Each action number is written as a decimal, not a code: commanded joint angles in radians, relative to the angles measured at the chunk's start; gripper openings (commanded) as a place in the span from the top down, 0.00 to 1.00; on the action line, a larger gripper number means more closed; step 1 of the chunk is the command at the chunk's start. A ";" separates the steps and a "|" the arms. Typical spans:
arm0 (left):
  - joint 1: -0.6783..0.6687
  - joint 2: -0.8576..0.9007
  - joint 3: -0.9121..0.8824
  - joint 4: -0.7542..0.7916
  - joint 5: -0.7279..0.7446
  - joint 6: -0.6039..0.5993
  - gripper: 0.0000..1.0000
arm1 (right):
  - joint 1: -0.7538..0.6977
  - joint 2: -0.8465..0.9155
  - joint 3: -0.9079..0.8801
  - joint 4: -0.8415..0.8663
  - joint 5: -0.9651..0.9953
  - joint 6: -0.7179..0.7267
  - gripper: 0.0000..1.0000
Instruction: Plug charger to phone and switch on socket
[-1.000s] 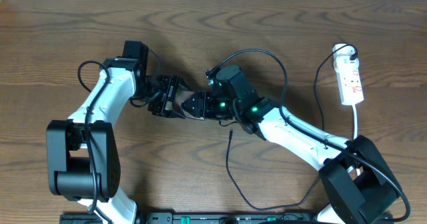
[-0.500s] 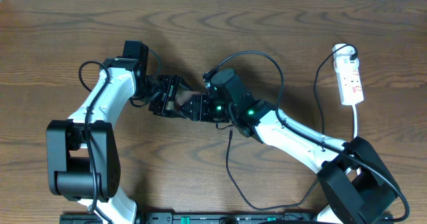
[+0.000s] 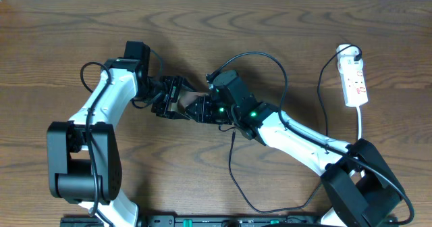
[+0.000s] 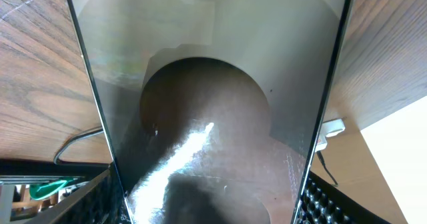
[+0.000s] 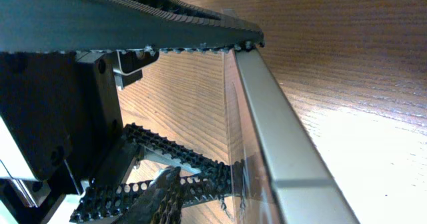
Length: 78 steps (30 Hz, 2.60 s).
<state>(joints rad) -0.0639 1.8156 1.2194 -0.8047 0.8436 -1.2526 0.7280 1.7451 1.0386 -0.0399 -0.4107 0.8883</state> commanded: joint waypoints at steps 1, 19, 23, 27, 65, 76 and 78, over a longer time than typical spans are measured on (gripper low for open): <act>-0.001 -0.021 0.003 -0.005 0.034 0.011 0.93 | 0.007 0.009 0.014 -0.002 0.009 -0.003 0.71; -0.001 -0.021 0.003 -0.005 0.035 0.025 0.92 | 0.007 0.009 0.014 -0.001 0.009 -0.002 0.99; -0.001 -0.021 0.003 -0.005 0.035 0.025 0.93 | 0.007 0.009 0.014 -0.001 0.009 -0.002 0.99; -0.001 -0.021 0.003 -0.005 0.035 0.025 0.45 | 0.007 0.009 0.014 0.000 0.009 -0.002 0.99; 0.188 -0.280 0.000 0.618 0.378 0.360 0.07 | -0.283 0.009 0.014 0.791 -0.129 0.679 0.99; 0.188 -0.280 -0.001 0.878 0.294 0.198 0.07 | -0.241 0.009 0.014 0.835 -0.026 0.863 0.99; 0.188 -0.280 -0.002 0.901 0.280 0.194 0.07 | -0.228 0.009 0.014 0.843 -0.002 0.882 0.99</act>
<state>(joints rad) 0.1181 1.5475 1.2186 0.0692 1.1618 -1.0203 0.4629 1.7607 1.0374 0.7753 -0.4576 1.6997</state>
